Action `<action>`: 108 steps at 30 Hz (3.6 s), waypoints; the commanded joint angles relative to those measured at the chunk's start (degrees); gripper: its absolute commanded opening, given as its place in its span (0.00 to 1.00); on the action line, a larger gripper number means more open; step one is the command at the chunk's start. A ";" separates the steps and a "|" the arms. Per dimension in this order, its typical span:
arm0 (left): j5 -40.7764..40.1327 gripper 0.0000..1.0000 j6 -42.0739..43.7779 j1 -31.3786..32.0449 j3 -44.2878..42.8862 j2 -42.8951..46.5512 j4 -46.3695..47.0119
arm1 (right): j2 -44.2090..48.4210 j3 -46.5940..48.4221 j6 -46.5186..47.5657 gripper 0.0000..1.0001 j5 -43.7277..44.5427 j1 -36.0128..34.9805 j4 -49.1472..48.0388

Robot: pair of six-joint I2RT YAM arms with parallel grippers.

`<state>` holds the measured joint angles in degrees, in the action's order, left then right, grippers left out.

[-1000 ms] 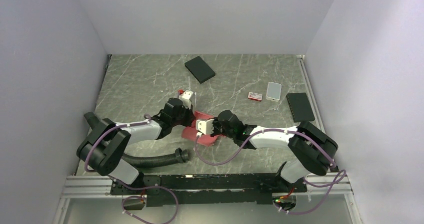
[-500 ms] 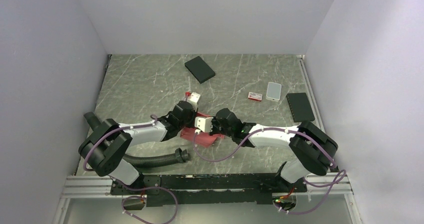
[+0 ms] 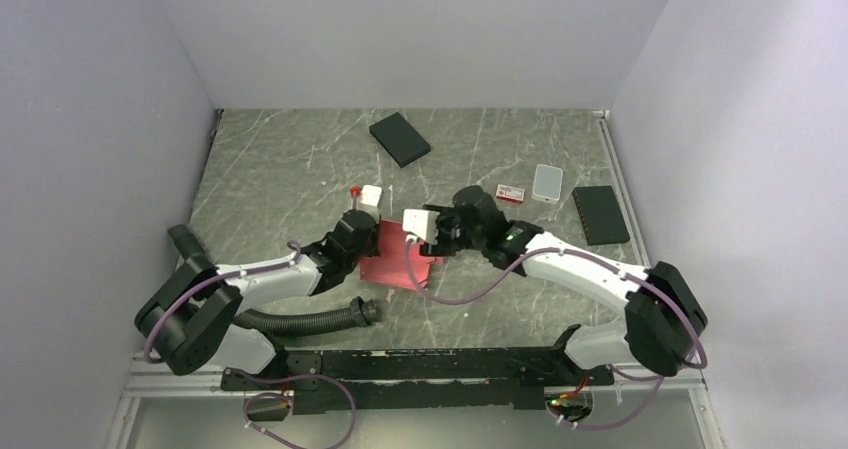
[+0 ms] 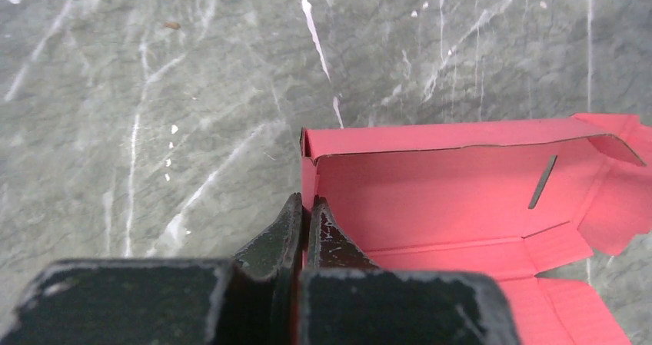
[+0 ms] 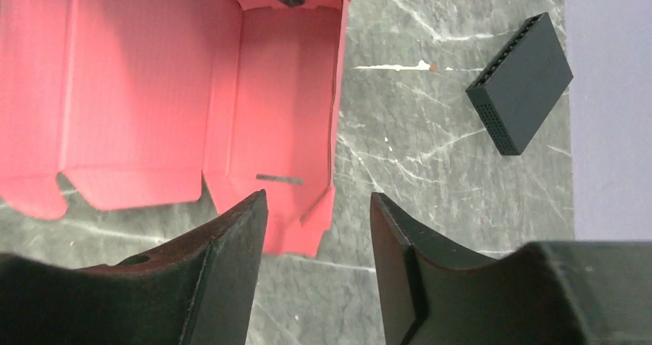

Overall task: Fold the paper box
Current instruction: Fold the paper box at the center of the board.

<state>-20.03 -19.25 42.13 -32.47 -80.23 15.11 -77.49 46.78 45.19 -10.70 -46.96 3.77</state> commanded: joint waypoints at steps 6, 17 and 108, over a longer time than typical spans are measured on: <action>-7.56 0.00 -5.09 0.94 4.50 9.44 3.74 | 5.56 4.44 -11.04 0.70 -27.89 17.61 9.56; -10.53 0.00 -1.25 5.41 8.93 12.44 12.92 | -0.11 2.33 -28.70 0.60 -35.69 24.57 -2.50; -32.26 0.00 -1.08 9.87 15.19 12.88 54.30 | 2.64 -11.87 -89.43 0.39 -47.12 32.91 -47.37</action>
<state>-49.41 -21.80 52.31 -17.06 -65.25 53.58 -72.95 37.17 -21.10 -55.92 -13.78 -18.87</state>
